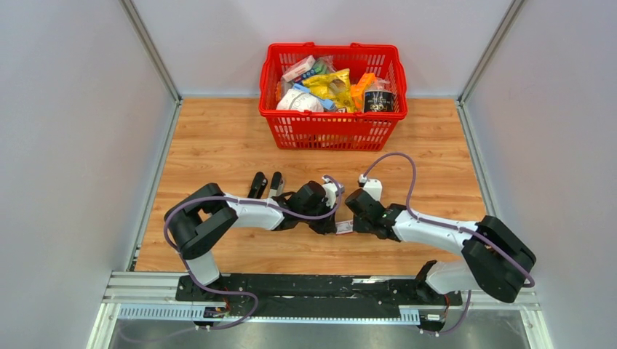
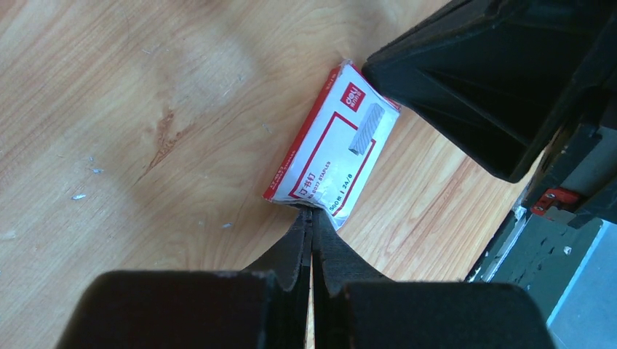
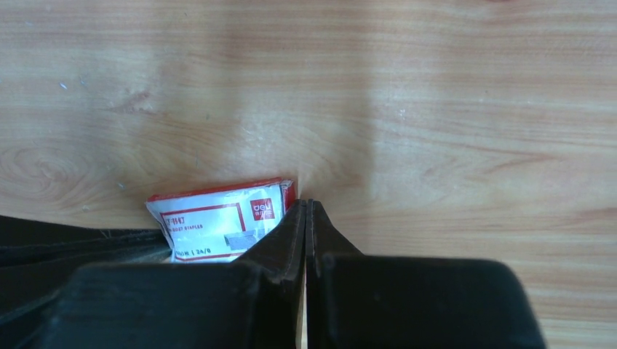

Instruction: Unload the staples from the stapler

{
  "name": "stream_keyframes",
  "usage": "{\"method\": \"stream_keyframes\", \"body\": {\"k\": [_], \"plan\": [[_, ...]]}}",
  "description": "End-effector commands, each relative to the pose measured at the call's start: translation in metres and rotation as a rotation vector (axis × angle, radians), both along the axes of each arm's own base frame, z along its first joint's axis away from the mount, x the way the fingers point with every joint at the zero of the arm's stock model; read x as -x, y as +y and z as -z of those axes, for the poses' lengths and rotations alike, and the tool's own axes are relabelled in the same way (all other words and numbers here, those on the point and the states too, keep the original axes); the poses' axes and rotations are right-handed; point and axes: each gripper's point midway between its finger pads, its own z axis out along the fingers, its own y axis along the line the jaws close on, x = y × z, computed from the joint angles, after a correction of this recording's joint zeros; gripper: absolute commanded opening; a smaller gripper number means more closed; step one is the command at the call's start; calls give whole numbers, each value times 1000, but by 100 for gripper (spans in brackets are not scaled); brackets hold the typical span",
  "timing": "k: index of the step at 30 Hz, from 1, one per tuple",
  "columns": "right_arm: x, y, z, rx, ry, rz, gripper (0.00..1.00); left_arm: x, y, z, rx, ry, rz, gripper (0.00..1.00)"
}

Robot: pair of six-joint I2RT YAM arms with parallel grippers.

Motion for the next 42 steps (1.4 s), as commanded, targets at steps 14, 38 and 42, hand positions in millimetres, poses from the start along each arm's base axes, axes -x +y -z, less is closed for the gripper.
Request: {"method": "stream_keyframes", "body": {"k": [14, 38, 42], "plan": [[-1, -28, -36, 75, -78, 87, 34, -3, 43, 4, -162, -70, -73, 6], [-18, -55, -128, 60, -316, 130, 100, -22, 96, -110, -84, -335, -264, 82], [-16, -54, -136, 52, -312, 120, 100, -20, 102, -127, -40, -360, -291, 82]]}}
